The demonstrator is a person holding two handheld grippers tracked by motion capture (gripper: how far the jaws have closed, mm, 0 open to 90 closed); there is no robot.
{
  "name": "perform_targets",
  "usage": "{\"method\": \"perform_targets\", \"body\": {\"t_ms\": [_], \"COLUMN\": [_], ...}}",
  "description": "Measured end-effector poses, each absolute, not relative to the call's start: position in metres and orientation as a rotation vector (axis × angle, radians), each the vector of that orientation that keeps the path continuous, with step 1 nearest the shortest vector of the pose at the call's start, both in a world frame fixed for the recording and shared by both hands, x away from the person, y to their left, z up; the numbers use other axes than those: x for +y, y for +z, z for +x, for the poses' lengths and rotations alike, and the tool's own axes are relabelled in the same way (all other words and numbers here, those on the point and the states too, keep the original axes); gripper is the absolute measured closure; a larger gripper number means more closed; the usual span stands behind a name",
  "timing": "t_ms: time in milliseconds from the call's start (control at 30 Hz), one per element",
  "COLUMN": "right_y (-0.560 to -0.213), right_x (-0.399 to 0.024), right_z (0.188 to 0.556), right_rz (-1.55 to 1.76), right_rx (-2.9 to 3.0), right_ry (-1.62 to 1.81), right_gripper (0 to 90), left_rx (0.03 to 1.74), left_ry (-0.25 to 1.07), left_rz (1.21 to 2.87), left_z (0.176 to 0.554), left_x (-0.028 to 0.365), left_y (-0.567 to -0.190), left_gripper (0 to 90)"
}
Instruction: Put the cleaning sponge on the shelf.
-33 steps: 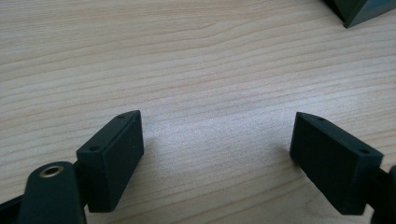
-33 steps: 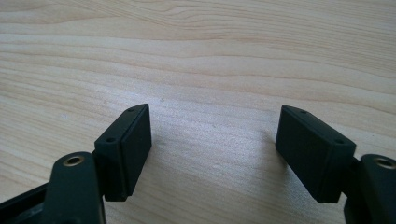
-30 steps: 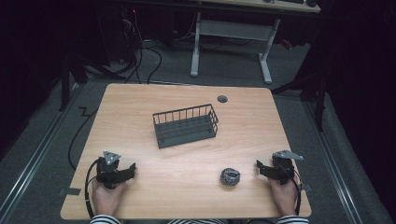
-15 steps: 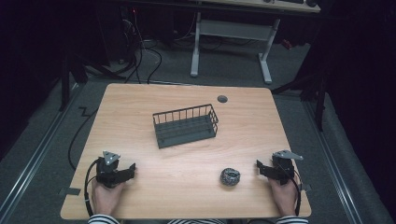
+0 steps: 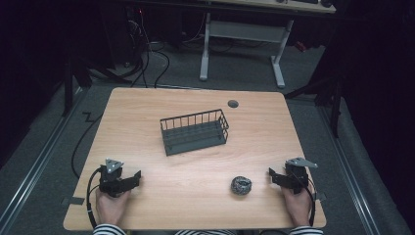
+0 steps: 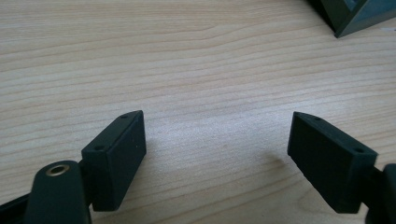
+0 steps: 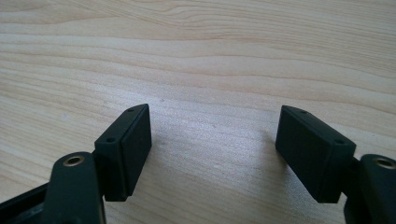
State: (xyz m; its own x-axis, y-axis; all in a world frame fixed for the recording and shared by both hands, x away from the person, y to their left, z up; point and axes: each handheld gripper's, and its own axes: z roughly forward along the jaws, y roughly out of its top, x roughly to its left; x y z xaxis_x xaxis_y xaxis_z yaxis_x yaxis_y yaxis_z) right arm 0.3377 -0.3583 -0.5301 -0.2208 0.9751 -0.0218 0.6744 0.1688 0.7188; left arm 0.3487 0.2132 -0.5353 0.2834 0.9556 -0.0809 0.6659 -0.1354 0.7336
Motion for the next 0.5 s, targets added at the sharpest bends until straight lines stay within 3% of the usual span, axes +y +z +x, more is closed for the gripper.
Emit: {"method": "perform_targets", "body": {"t_ms": [500], "right_y": [-0.530], "right_x": [-0.358], "right_z": [0.338], "right_rz": [1.554], "right_rx": [1.964], "right_ry": [0.813], "right_gripper": [27.0], "left_rx": [1.387], "left_ry": [0.481], "left_rz": [1.888], "left_z": [0.348], "left_x": [0.199], "left_y": [-0.520], "left_gripper": [21.0]}}
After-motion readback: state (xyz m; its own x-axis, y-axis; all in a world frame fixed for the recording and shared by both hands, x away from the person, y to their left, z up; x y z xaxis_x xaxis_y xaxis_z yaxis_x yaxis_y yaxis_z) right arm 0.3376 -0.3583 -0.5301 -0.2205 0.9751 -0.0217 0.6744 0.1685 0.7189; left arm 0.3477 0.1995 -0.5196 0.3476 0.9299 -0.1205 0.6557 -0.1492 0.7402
